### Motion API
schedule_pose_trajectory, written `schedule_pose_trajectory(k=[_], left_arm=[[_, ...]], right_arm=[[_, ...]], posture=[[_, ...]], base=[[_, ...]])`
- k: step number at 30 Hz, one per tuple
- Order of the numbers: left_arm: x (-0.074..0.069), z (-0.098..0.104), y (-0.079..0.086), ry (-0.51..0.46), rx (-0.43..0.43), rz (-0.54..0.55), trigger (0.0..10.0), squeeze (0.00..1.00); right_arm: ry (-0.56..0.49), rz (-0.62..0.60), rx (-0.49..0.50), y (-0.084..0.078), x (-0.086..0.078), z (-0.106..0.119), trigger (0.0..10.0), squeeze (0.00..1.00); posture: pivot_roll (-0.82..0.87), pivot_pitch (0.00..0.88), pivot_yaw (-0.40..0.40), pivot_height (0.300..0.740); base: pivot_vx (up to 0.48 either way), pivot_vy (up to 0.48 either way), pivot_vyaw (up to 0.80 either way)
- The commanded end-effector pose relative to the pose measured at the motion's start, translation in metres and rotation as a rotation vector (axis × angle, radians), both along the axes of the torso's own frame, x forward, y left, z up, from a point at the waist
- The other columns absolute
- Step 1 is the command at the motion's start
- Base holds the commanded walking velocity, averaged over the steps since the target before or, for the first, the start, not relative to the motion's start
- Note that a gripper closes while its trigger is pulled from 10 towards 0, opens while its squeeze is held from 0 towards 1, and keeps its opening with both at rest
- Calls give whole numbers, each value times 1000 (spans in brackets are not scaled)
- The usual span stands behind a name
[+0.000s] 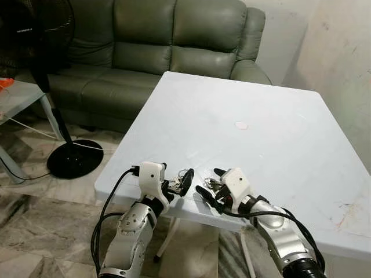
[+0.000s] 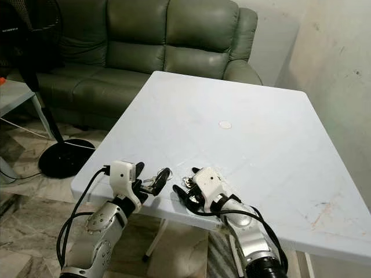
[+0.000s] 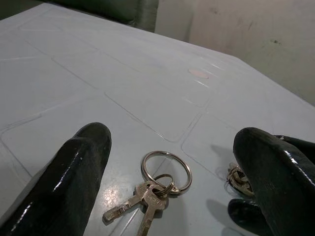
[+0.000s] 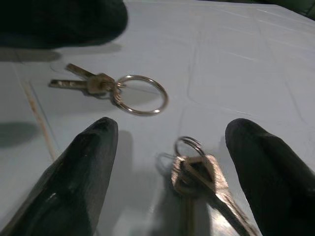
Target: Hang keys on a hook
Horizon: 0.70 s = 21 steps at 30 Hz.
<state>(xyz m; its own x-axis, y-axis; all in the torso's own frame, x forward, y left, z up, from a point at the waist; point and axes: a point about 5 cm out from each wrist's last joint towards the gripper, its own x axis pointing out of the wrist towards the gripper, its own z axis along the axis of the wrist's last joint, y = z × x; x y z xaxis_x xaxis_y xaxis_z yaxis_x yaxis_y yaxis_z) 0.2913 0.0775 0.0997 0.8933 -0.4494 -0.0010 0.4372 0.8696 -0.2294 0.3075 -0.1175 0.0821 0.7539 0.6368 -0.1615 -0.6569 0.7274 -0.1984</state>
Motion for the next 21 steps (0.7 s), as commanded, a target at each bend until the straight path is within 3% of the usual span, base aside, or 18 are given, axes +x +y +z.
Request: schedule_pose_trajectory(k=[1, 3, 4, 6, 7, 10, 11, 13, 14, 15, 16, 17, 21], left_arm=[[-4, 1, -9, 5, -30, -6, 10000, 0], [-4, 2, -9, 5, -29, -4, 10000, 0], [-4, 2, -9, 4, -30, -4, 10000, 0], [-4, 2, -9, 3, -30, -3, 10000, 0], [-4, 2, -9, 3, -30, -2, 10000, 0], [-4, 2, -9, 4, -31, 0, 10000, 0], [-4, 2, -10, 4, -32, 0, 10000, 0], [-4, 2, -10, 4, -33, 1, 10000, 0], [-5, 2, -11, 4, -35, 1, 10000, 0], [-5, 2, -11, 4, -35, 2, 10000, 0], [-5, 2, -11, 4, -35, 3, 10000, 0], [-5, 2, -11, 4, -36, 4, 10000, 0], [-5, 2, -11, 4, -36, 6, 10000, 0]], right_arm=[[4, -2, -7, 0, 0, 0, 1137, 0], [10, 8, -1, 2, 0, 0, 745, 0], [9, 9, -6, 3, 0, 0, 2314, 0], [13, -2, -23, 4, 1, -1, 7843, 0], [13, -4, -23, 4, 1, -1, 8392, 0], [16, -11, -26, 6, 2, -2, 8549, 0], [20, -21, -25, 6, 3, -2, 9255, 0], [34, -39, -30, 7, 5, -3, 9216, 0], [32, -53, -44, 6, 7, -3, 6549, 0], [31, -64, -51, 6, 8, -4, 6118, 0], [27, -72, -56, 5, 9, -3, 588, 0], [16, -83, -62, 4, 9, -3, 0, 0], [5, -106, -82, 3, 11, -2, 0, 0]], posture=[[22, 53, -68, 740], [29, 46, -72, 740], [32, 45, -74, 740], [33, 43, -76, 740], [35, 40, -79, 740], [35, 40, -79, 740], [38, 36, -82, 740], [38, 36, -82, 740], [40, 35, -86, 740], [41, 34, -87, 740], [41, 34, -87, 740], [43, 33, -89, 740], [43, 33, -90, 740]], base=[[0, 0, 0], [0, 0, 0], [0, 0, 0], [0, 0, 0], [0, 0, 0], [0, 0, 0], [0, 0, 0], [0, 0, 0], [0, 0, 0], [0, 0, 0], [0, 0, 0], [0, 0, 0], [0, 0, 0]])
